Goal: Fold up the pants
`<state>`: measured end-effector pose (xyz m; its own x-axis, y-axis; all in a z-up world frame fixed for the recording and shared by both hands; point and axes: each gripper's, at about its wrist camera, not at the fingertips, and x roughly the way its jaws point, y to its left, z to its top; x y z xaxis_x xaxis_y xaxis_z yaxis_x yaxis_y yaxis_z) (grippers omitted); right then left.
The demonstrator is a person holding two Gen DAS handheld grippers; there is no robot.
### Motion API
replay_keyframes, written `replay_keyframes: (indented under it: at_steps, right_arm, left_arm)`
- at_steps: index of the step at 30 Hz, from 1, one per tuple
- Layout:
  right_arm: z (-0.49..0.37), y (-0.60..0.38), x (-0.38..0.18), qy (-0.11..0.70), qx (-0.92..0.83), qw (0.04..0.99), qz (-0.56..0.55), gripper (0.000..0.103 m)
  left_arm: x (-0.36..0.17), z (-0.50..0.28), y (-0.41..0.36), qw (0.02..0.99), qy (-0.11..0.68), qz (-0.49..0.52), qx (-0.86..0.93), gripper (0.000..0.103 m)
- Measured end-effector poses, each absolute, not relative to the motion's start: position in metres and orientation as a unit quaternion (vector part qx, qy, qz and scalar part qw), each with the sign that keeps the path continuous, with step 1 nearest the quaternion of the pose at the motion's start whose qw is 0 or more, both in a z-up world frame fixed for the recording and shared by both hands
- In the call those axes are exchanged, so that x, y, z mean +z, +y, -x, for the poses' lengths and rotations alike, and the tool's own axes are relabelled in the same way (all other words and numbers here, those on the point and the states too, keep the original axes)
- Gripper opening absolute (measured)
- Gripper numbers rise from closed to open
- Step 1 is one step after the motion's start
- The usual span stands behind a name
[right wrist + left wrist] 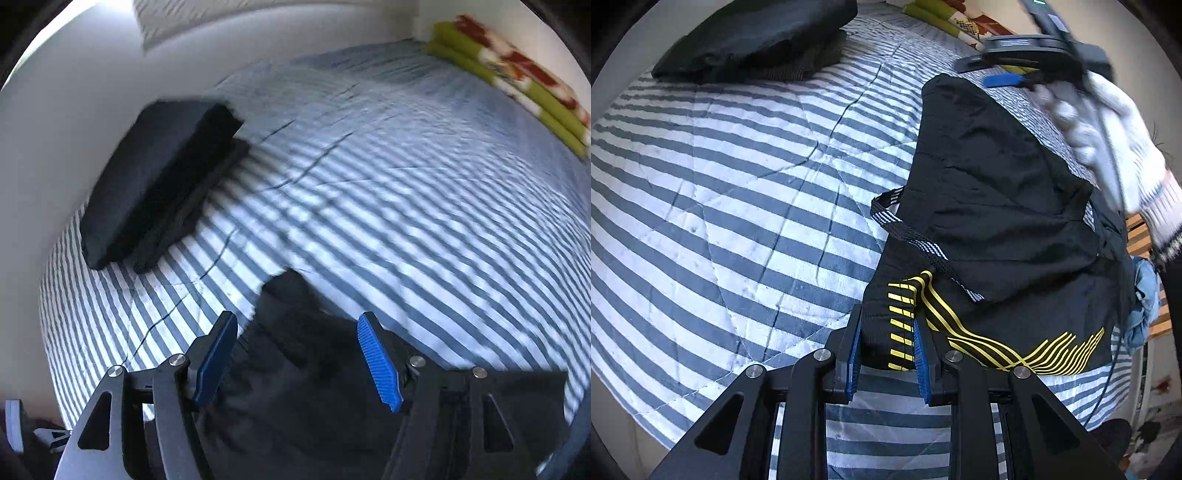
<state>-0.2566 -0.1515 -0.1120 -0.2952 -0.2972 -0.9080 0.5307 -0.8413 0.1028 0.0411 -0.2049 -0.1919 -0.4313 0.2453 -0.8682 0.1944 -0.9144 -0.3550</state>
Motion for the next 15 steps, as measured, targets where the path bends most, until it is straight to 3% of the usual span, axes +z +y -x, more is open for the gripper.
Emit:
replay_keyframes:
  at_steps: [6,7,9,15]
  right_arm:
    - [0.265,-0.191,-0.16,0.205,-0.771,0.226,-0.559,0.061]
    - [0.264,-0.19,-0.161,0.205,-0.77,0.224,-0.561,0.04]
    - [0.261,-0.184,-0.159,0.191,-0.77,0.232,-0.562,0.009]
    - [0.252,-0.148,-0.1,0.138,-0.809,0.237,-0.521,0.007]
  left_arm:
    - [-0.195,-0.037,-0.208,0.026,-0.206,0.529,0.822,0.026]
    - [-0.194,-0.037,-0.209,0.028,-0.21,0.528,0.823,0.026]
    - [-0.194,-0.036,-0.211,0.028,-0.211,0.524,0.824,0.026]
    - [-0.172,-0.028,-0.22,0.024,-0.206,0.5,0.841,0.026]
